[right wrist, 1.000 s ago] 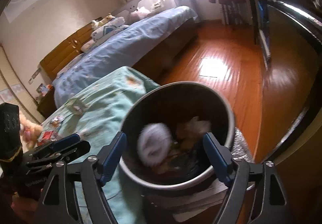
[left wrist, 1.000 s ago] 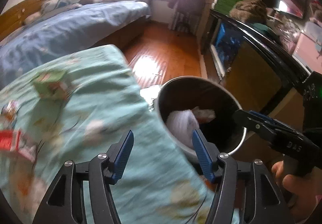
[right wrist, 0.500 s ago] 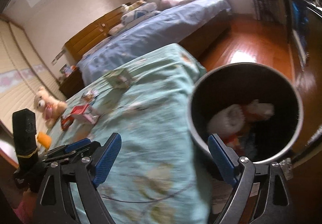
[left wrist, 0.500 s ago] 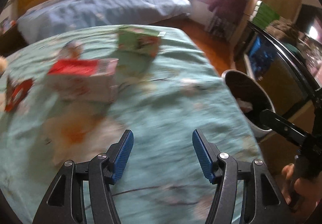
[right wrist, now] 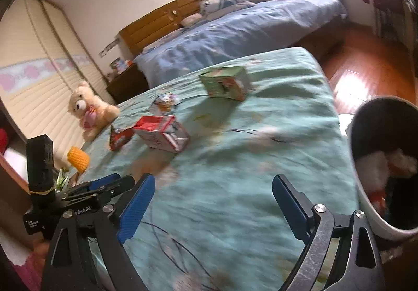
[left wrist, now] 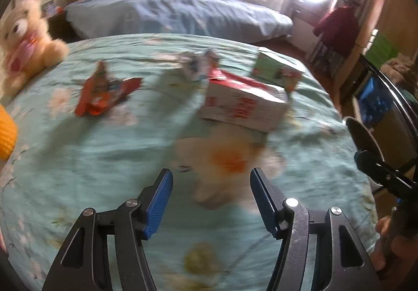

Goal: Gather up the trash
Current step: 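Move both tools back over the remaining trash on the bed, then grasp the orange snack wrapper with left tool while right tool grasps red milk carton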

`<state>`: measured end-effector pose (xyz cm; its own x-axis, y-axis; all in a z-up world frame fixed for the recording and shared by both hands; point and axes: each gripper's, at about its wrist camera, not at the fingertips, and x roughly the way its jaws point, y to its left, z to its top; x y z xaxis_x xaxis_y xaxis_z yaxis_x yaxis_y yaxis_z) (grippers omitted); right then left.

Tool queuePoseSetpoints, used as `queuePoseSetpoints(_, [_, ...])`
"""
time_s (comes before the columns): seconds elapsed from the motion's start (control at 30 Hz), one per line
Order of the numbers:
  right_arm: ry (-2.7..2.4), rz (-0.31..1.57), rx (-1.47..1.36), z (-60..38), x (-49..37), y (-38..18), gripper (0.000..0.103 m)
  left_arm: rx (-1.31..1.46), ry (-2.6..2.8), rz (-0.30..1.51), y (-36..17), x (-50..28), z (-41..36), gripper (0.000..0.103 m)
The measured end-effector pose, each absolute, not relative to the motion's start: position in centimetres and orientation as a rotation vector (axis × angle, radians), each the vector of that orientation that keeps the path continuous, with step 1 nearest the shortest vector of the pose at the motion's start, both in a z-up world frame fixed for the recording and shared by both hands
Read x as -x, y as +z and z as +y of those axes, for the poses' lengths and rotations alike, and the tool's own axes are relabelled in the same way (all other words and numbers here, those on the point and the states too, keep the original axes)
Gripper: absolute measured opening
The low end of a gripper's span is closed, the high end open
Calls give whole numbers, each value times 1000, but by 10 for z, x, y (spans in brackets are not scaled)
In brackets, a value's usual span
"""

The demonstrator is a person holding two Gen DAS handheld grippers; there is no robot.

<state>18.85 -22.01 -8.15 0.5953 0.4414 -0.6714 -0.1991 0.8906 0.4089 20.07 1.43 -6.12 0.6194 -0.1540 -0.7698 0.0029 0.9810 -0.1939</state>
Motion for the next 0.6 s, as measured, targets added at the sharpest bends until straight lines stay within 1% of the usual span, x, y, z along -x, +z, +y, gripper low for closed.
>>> queuePoseSetpoints(0.33, [503,905,-160,-158,-221,-94,93,229,4,895,-65,-202,68,62])
queuePoseSetpoints(0.6, [531,907,-84,-134,-245,-96,93,237,32,877,-68,-219,97,65])
